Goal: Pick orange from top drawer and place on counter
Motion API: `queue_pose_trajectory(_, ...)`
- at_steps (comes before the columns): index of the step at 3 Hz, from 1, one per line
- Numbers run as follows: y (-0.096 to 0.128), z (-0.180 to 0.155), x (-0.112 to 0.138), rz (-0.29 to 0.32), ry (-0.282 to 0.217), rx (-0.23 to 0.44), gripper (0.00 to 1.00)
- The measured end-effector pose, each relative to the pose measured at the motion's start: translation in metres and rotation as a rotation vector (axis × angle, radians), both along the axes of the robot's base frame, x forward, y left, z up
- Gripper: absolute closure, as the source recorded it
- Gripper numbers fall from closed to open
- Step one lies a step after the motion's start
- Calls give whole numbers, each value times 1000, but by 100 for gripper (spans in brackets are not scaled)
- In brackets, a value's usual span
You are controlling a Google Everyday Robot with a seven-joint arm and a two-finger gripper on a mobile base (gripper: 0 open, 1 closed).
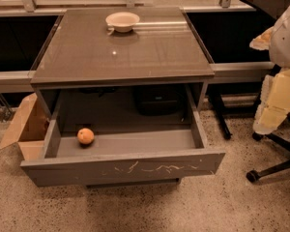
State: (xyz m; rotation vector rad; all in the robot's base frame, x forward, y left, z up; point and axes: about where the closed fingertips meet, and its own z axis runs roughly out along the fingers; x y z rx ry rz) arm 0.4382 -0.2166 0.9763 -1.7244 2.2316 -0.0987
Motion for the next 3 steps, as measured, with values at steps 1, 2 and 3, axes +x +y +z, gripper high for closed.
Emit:
queue_pose_trajectory(1, 0, 0, 0, 0, 0, 0, 0)
queue_pose_trajectory(2, 7, -11, 4, 19, 2, 34, 0)
queue_pose_trajectory(3, 20, -34, 12, 53, 16, 96, 0)
